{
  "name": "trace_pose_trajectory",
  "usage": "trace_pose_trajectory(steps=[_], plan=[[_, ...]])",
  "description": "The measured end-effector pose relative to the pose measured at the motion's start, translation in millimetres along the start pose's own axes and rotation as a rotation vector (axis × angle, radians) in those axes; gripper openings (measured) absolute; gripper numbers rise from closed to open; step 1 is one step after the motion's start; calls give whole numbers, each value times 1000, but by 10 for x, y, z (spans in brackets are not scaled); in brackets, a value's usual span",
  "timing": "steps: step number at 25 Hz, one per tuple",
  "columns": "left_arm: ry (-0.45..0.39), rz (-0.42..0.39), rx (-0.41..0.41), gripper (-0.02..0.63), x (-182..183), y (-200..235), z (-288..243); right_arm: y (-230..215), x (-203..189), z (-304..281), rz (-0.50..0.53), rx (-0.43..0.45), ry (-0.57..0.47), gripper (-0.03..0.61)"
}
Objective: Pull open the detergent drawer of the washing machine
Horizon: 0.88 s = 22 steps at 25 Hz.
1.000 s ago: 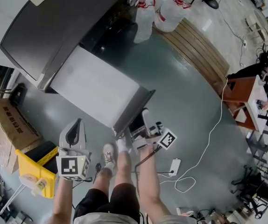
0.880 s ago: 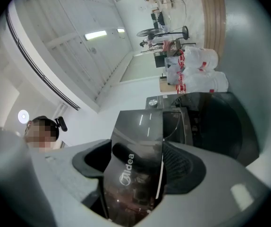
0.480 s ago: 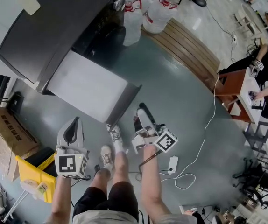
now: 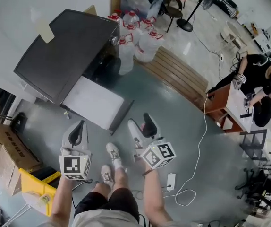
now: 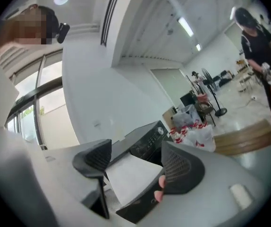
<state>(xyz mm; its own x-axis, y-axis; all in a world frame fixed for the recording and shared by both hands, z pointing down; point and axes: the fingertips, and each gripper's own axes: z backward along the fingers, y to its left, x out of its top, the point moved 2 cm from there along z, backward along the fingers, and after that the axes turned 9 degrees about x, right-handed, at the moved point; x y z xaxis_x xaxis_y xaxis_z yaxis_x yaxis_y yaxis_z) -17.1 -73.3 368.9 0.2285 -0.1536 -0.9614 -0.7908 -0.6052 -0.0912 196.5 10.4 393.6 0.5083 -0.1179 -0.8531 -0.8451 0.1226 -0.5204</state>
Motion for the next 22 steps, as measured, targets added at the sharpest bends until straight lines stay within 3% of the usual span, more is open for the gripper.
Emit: trace_pose_trajectory(steps=[7,13,22], plan=[[-101,-14,24,11,661,183,466,856,558,152,288,-51,31,319],[-162,-23,26,11,1044,282,950,1517,770,347,417,-52,29,292],[-192,-5,39,11,1094,315,1617,2188,609,723,570,-90,33,99]])
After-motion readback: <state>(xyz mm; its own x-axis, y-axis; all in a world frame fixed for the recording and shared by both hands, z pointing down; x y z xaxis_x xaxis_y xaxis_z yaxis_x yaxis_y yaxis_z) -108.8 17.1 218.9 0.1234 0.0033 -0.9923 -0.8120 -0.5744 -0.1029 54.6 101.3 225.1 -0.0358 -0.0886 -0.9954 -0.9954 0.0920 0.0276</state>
